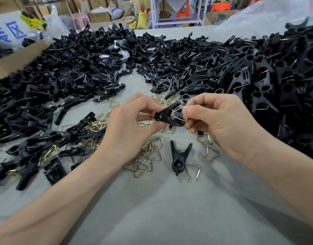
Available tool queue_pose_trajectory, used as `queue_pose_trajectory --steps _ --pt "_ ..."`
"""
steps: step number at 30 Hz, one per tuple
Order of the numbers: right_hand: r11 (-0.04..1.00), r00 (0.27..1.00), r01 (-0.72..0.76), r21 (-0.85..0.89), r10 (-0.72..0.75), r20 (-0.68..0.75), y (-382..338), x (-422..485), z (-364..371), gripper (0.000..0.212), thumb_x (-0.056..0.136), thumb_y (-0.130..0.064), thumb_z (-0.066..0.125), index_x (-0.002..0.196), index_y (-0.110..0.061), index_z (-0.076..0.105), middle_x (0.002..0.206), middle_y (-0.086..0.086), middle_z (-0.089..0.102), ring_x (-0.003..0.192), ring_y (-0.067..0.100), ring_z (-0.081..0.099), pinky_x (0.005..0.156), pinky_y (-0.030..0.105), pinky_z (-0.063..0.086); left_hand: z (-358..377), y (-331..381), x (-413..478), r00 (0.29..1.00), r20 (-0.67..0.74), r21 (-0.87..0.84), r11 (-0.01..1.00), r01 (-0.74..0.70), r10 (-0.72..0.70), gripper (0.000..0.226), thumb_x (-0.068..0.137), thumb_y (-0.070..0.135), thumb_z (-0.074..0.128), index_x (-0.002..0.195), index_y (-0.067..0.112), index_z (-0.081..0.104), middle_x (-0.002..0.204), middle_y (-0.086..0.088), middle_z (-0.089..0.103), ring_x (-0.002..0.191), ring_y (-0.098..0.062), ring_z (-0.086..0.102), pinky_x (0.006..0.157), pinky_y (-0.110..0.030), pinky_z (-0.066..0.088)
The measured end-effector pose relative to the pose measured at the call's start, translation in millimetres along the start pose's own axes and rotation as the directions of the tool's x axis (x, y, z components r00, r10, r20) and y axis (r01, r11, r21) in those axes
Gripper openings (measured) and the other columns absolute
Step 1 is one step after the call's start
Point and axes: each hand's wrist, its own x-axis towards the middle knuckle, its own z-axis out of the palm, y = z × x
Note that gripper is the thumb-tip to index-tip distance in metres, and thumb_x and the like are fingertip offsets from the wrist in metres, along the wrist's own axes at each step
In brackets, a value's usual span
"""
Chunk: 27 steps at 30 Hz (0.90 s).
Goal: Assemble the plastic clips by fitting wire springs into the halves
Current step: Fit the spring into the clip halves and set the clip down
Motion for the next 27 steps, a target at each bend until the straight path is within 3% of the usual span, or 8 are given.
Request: queue_pose_trajectory --steps 10,16,22,27 --pt "1.000 1.000 -0.022 -0.001 0.022 0.013 0.1 1.3 -2.5 0.016 0.081 0.005 0.064 0.069 -0.005 0.060 0.060 0.006 0.059 0.051 0.013 0.056 0.047 0.019 0.045 -0.8 -0.1 -0.1 1.000 0.006 0.017 1.000 -0.006 0.006 0.032 0.068 0.001 0.082 0.083 0.025 0.067 0.095 0.007 0.066 0.088 -0.019 0.065 0.085 -0.027 0.054" --pt "0.997 0.999 0.046 -0.064 -0.046 0.003 -2.1 0.1 -3.7 0.014 0.081 0.006 0.064 0.071 -0.003 0.060 0.058 0.006 0.060 0.050 0.013 0.056 0.047 0.019 0.046 -1.0 2.4 -1.4 1.000 0.031 0.056 0.998 -0.006 0.004 0.028 0.071 0.003 0.081 0.090 0.019 0.070 0.096 0.005 0.066 0.091 -0.016 0.065 0.088 -0.031 0.053" --pt "0.999 0.999 -0.054 0.009 0.053 0.009 1.1 2.2 -4.2 0.016 0.081 0.006 0.064 0.069 -0.004 0.059 0.059 0.006 0.063 0.049 0.014 0.057 0.045 0.020 0.045 -0.1 3.4 -1.4 0.999 0.035 0.075 0.997 -0.022 0.020 0.027 0.071 0.003 0.081 0.092 0.016 0.071 0.097 0.003 0.066 0.091 -0.015 0.065 0.088 -0.030 0.053" --pt "0.999 0.999 -0.051 0.003 0.051 0.016 4.5 2.2 -3.4 0.015 0.080 0.005 0.066 0.070 -0.004 0.061 0.061 0.008 0.064 0.051 0.013 0.058 0.047 0.018 0.046 -1.4 1.2 -1.2 0.999 0.024 0.069 0.997 -0.032 0.031 0.029 0.071 0.003 0.080 0.091 0.021 0.070 0.096 0.007 0.066 0.091 -0.013 0.064 0.088 -0.029 0.053"
